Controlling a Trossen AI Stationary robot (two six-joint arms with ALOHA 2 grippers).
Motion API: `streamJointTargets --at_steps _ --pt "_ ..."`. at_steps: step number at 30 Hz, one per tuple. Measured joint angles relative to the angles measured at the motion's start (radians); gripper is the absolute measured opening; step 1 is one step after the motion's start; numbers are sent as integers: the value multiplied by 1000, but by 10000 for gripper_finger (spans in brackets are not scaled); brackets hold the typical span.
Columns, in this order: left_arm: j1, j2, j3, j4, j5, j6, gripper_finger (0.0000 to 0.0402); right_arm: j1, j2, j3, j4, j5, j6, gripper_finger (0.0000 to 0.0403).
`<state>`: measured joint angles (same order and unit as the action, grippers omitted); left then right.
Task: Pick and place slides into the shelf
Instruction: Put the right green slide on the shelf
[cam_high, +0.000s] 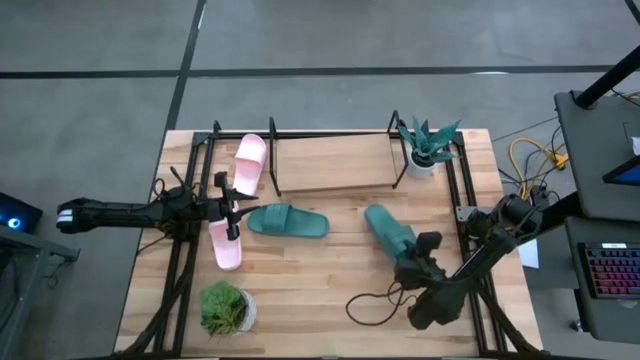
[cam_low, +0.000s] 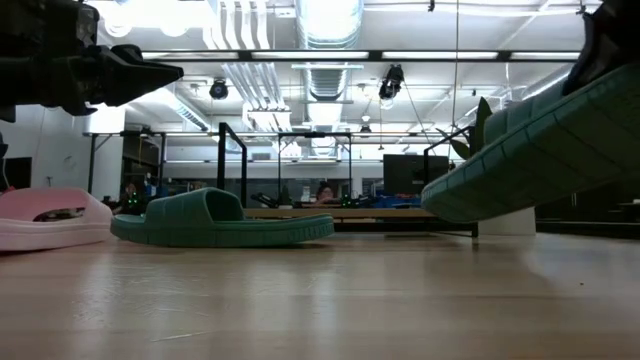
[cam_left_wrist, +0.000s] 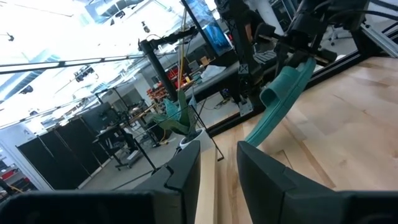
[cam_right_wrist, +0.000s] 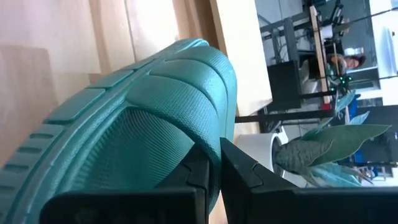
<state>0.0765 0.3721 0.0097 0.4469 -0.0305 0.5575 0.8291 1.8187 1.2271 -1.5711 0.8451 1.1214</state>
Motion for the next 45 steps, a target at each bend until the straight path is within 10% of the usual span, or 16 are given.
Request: streamJointTargets --at_steps 45 --pt "0 3 0 -1 0 0 91 -323 0 176 0 323 -329 13"
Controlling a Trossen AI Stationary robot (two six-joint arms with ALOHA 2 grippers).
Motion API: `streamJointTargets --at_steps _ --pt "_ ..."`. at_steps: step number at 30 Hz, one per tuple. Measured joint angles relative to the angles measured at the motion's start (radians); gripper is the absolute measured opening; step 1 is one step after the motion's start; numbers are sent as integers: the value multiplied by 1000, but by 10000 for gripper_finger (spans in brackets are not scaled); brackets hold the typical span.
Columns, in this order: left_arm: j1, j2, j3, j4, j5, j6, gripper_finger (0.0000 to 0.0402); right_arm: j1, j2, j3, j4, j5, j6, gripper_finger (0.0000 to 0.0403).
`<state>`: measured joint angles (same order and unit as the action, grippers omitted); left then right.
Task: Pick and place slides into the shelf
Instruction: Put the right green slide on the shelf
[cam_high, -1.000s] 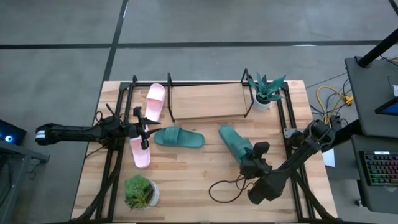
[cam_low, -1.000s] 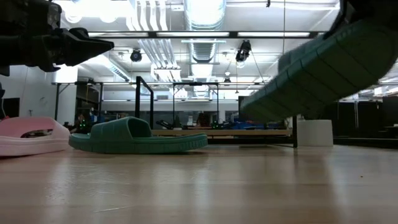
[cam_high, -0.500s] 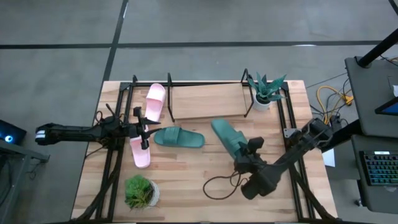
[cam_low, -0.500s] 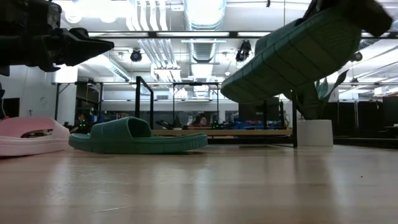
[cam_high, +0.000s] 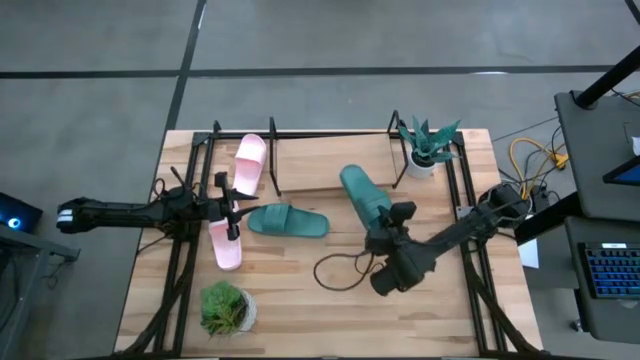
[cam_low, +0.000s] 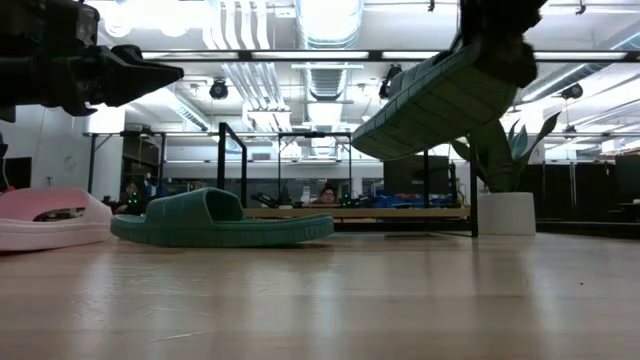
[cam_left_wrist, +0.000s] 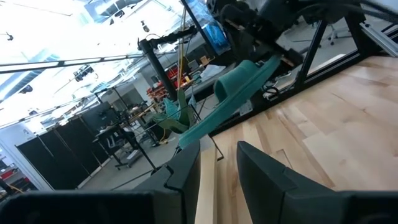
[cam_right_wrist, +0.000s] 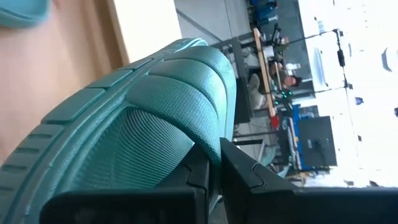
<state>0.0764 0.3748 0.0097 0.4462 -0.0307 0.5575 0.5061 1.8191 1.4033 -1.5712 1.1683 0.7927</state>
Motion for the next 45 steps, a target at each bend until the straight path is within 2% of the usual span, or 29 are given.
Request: streamJointTargets --at_steps 9,24,45 --pt "0 0 0 1 0 0 91 -119 0 0 0 19 -36 13" --pt "0 0 0 1 0 0 91 -257 0 0 3 179 -39 13" --pt "0 1 0 1 0 0 91 -453 0 0 63 195 -55 13"
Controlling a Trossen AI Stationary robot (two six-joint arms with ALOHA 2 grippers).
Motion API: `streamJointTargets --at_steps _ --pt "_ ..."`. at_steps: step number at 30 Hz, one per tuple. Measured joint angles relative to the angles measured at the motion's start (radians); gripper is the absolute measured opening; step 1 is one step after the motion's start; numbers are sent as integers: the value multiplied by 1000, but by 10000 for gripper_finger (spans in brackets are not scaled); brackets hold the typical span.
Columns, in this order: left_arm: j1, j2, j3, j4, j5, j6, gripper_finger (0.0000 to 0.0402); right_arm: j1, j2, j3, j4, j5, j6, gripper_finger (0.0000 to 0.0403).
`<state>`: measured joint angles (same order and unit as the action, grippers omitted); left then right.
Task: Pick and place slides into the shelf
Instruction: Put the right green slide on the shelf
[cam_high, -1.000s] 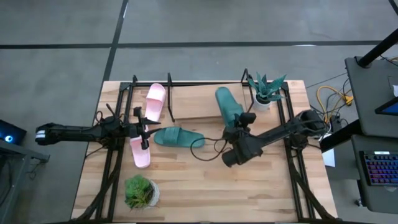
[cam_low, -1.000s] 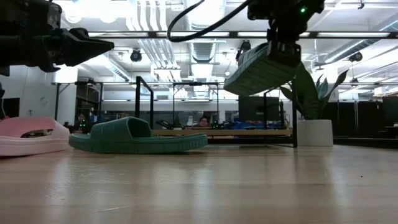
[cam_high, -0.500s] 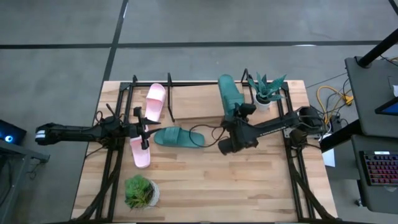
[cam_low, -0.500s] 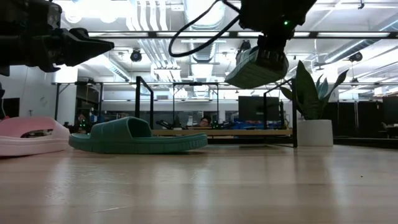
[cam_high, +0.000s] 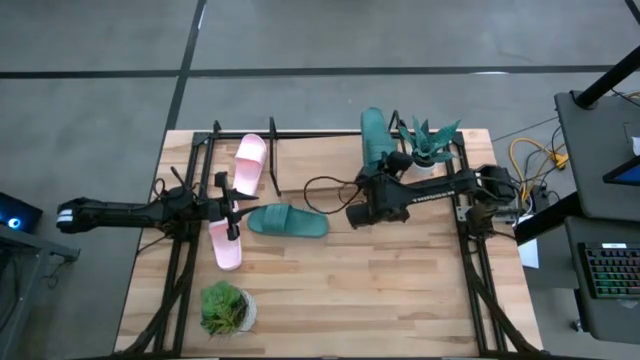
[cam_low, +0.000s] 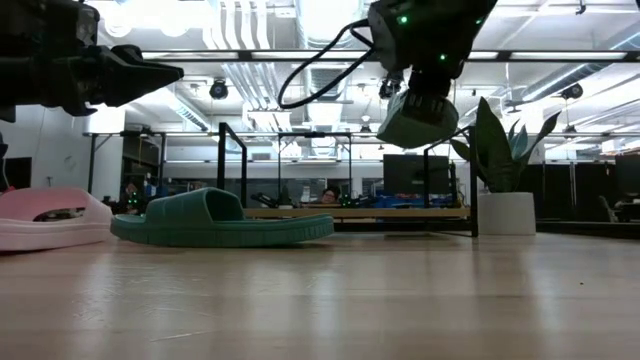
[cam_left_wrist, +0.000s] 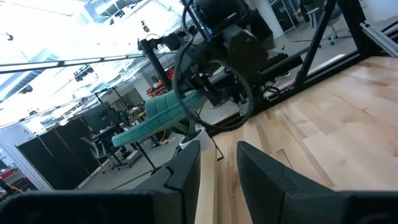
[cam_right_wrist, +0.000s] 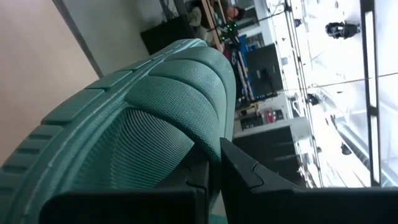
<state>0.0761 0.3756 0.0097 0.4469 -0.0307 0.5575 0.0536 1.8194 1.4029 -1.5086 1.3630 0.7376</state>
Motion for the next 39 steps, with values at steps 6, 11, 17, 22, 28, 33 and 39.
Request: streamJointTargets --at_steps 6,11,17,22,28,33,39 --pt "0 0 0 0 0 0 91 -33 0 0 140 1 -175 13" --pt "0 0 0 0 0 0 91 -42 0 0 217 1 -309 13" --pt "0 0 0 0 0 0 91 -57 0 -16 222 1 -328 13" --pt "0 0 0 0 0 0 91 -76 9 -56 242 1 -338 13" --pt "0 0 0 0 0 0 91 -100 25 -106 269 1 -338 13" --pt "0 0 0 0 0 0 91 -115 54 -116 285 13 -341 13" --pt "0 2 0 0 -2 0 91 -134 104 -117 319 42 -357 13"
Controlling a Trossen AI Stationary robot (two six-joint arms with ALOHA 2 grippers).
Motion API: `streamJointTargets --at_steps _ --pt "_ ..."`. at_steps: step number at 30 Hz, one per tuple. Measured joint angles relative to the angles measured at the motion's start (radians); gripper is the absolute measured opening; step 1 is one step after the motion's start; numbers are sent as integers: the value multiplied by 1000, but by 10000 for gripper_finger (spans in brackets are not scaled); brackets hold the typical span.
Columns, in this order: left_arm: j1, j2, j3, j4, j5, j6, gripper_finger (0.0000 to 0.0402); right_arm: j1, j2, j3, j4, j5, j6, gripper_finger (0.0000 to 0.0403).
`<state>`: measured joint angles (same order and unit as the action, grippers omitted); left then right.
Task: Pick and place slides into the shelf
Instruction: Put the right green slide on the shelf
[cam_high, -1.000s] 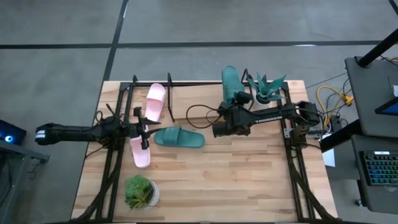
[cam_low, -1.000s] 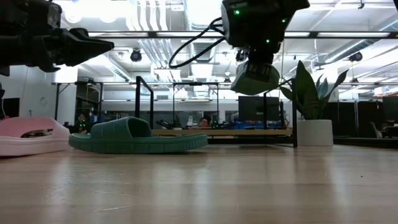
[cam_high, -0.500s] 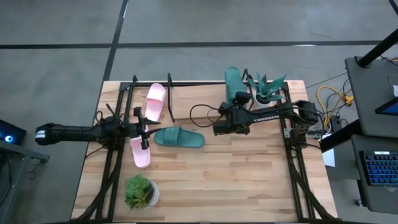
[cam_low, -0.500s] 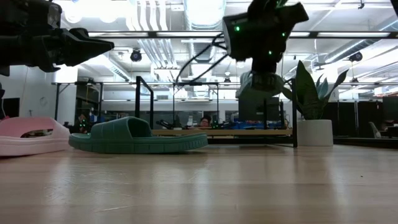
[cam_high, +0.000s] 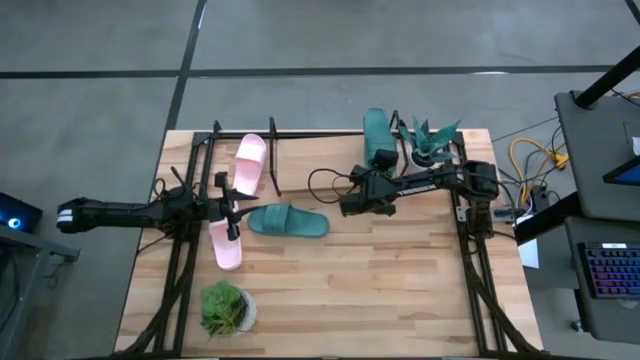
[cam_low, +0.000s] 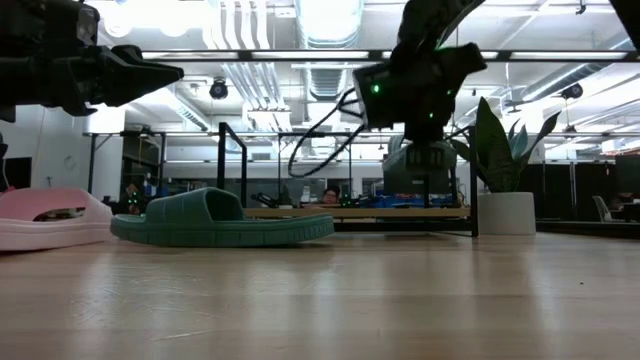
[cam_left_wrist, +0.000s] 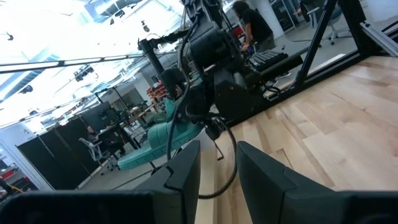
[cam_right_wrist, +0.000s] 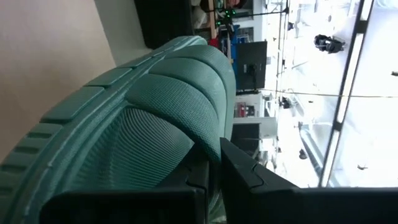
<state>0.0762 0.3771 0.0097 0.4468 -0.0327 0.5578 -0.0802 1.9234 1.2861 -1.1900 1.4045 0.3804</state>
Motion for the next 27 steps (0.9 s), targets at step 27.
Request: streamJointTargets --at_steps 27 --pt "0 7 0 0 -2 0 91 -25 129 -36 5 -18 27 13"
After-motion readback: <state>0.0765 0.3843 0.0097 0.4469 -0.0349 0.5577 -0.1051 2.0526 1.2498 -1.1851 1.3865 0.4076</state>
